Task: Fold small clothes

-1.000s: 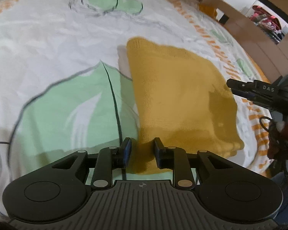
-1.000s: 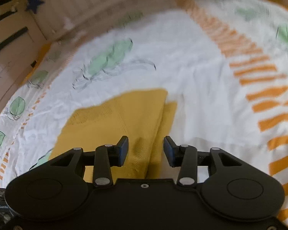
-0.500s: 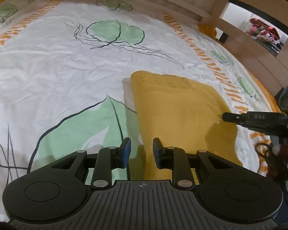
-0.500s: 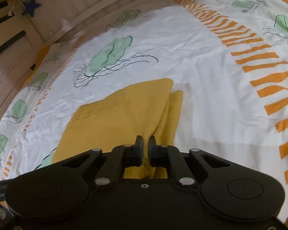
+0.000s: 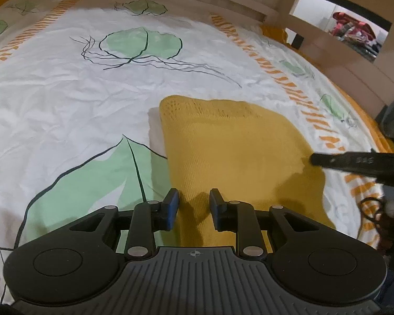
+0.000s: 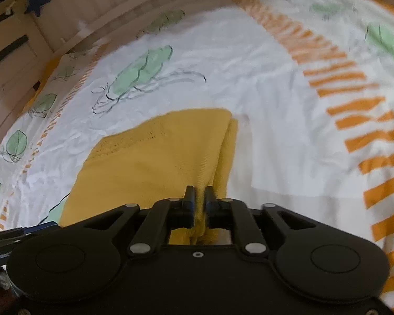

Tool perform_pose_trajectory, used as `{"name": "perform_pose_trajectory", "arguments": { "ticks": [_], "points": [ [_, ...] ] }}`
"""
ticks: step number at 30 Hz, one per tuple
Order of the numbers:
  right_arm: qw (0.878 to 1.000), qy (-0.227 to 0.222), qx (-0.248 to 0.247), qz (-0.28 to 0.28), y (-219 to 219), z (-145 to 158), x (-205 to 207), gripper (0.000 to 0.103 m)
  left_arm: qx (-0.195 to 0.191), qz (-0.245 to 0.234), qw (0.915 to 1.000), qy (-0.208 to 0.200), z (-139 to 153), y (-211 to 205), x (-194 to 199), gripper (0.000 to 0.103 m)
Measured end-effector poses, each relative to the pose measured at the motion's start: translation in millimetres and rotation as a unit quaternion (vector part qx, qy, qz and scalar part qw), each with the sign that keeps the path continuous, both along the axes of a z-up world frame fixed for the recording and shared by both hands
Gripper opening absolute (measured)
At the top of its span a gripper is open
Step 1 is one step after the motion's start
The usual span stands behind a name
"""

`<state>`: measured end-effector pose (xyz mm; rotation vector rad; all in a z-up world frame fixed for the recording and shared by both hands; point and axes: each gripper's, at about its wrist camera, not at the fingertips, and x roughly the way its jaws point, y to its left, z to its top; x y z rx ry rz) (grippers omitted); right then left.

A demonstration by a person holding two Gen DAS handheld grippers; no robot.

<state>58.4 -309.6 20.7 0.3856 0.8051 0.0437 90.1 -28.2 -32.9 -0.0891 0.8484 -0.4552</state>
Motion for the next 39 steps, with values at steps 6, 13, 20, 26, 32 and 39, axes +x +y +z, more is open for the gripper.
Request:
{"name": "perform_pose_trajectory", "arguments": {
  "ticks": [6,13,20,26,32,39],
  "points": [
    [0.997,-0.055,-0.058,0.011,29.9,19.2,-29.6,0.043,0.017,0.000,0.9998,-0.010,-4.8,-4.6,-5.6,0.027],
    [0.990,0.001,-0.115,0.076,78.3,-13.5,-50.4,0.043,0.047,0.001,0.9989,0.007,-21.3,-2.7,-29.5,0.046],
    [0.990,-0.030,-0.121,0.063,84.3,-10.8,-86.8,0.072,0.070,0.022,0.9970,-0.026,-15.2,0.9,-55.6,0.070],
    [0.990,-0.083,-0.114,0.028,73.2,2.8,-105.7,0.102,0.091,0.052,0.9915,-0.077,2.8,-2.1,-78.8,0.090],
    [0.990,-0.091,-0.109,0.009,65.8,10.8,-113.9,0.103,0.096,0.078,0.9887,-0.085,20.2,-6.9,-93.9,0.092],
    [0.988,-0.102,-0.115,-0.002,65.6,27.3,-129.5,0.103,0.088,0.094,0.9886,-0.078,31.9,-10.8,-105.5,0.092]
  ]
}}
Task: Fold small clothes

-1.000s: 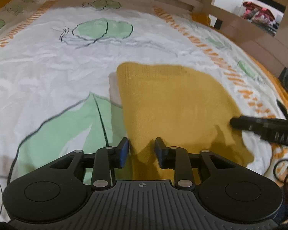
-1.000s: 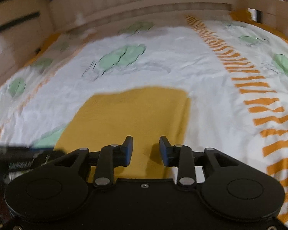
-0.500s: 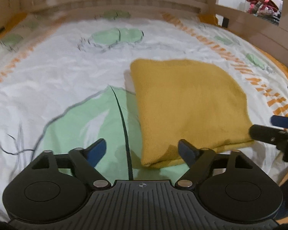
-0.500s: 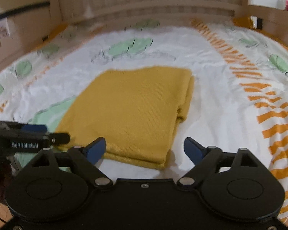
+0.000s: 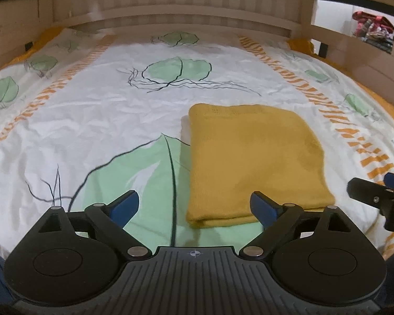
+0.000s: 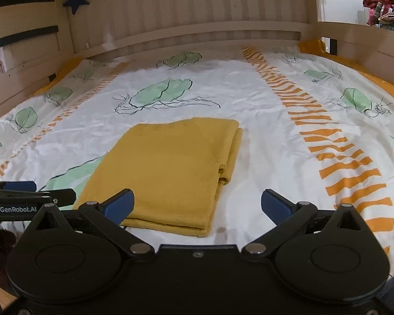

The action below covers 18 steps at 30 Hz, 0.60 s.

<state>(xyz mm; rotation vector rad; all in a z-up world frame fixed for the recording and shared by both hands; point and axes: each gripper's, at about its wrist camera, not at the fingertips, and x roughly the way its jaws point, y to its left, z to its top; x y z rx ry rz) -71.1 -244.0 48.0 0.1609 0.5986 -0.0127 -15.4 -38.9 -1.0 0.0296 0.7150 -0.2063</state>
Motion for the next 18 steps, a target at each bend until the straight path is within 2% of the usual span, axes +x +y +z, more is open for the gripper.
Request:
{"name": "perform_pose_trajectory", "arguments": {
  "ticks": [9,10,14,16,18],
  "points": [
    [1.000,0.010,0.001,-0.012,8.3,11.6,-12.7,0.103,-0.016,-0.004,0.9996,0.021,8.0,-3.8,-15.2,0.092],
    [1.000,0.013,0.001,-0.011,8.8,12.1,-13.2,0.103,-0.011,-0.002,0.9997,0.022,8.7,-5.4,-16.2,0.092],
    [1.000,0.024,0.011,-0.014,10.7,13.0,-13.8,0.103,0.051,0.015,0.9984,0.018,12.5,-16.8,-18.6,0.092],
    [0.999,0.030,0.013,-0.016,11.1,12.9,-14.8,0.103,0.059,0.024,0.9977,0.021,13.7,-18.3,-18.8,0.091],
    [0.999,0.034,0.013,-0.019,12.7,13.1,-15.9,0.103,0.049,0.028,0.9981,0.026,15.4,-16.3,-19.1,0.091]
  ]
}}
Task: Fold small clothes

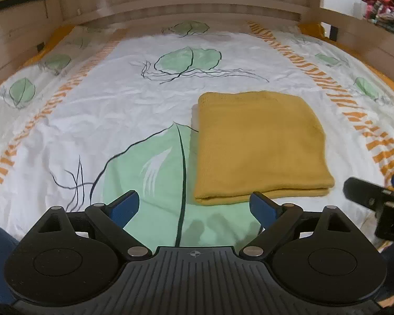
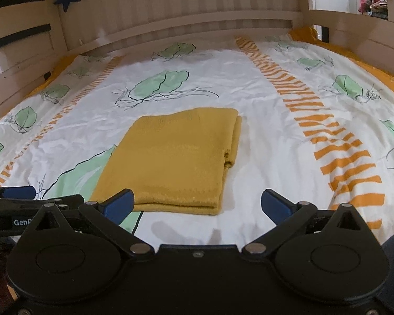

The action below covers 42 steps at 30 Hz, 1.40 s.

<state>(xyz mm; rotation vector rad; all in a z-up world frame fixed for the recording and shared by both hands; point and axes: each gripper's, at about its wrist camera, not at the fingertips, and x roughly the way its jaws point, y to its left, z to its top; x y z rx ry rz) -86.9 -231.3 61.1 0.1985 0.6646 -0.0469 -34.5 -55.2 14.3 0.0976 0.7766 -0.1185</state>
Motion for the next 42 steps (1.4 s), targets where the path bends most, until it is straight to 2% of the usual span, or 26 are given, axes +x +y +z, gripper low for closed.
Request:
{"name": "perform_pose_trajectory", "arguments": {
  "ticks": [3,9,15,26,42],
  "points": [
    [1.000,0.007,0.004,-0.006,0.2,0.7,-1.3,0.103,-0.018,0.005,0.9998,-0.002,3.4,3.5,-3.2,0.091],
    [1.000,0.015,-0.001,-0.017,-0.9,2.5,-5.2,0.103,0.007,0.020,0.9997,-0.014,9.8,-1.0,-9.5,0.091],
    [1.000,0.011,0.007,-0.014,-0.3,7.7,-8.4,0.103,-0.002,0.016,0.9999,-0.004,12.9,-0.8,-10.6,0.091],
    [0.998,0.029,-0.032,-0.035,9.4,13.5,-5.6,0.102,-0.005,0.019,0.9998,0.004,12.2,0.0,-11.5,0.091],
    [0.999,0.038,-0.014,-0.017,12.4,11.3,1.0,0.102,-0.008,0.021,0.9997,0.011,10.3,5.0,-5.9,0.091]
  ]
}}
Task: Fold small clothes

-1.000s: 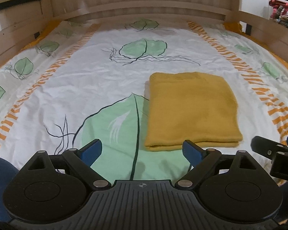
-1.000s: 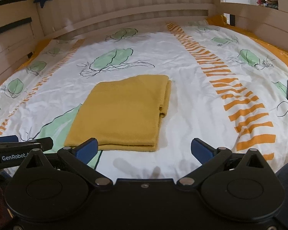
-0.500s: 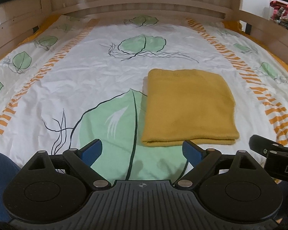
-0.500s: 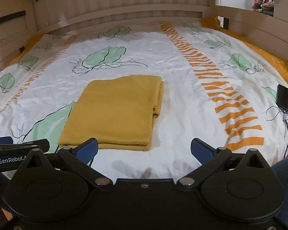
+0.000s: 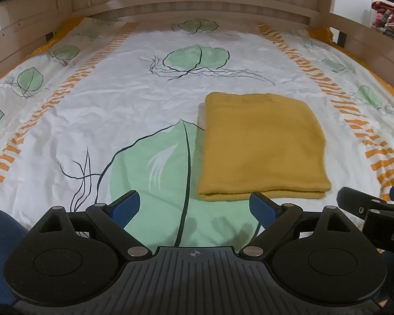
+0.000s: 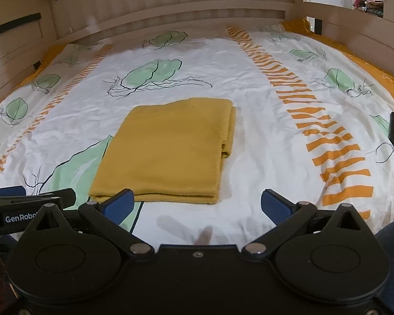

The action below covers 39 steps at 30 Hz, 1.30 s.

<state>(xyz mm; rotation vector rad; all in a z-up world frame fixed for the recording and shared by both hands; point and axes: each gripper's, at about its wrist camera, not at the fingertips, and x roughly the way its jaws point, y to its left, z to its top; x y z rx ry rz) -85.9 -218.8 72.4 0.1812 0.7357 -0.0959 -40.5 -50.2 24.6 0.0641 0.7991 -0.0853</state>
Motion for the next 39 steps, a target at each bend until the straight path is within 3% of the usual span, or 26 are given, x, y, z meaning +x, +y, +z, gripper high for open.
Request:
{"name": "perform_pose_trajectory", "arguments": {
  "ticks": [39],
  "points": [
    [1.000,0.011,0.006,0.005,3.8,-7.6,8.8,0.102,-0.005,-0.001,0.9998,0.020,-8.5,-3.6,8.4,0.091]
  ]
}}
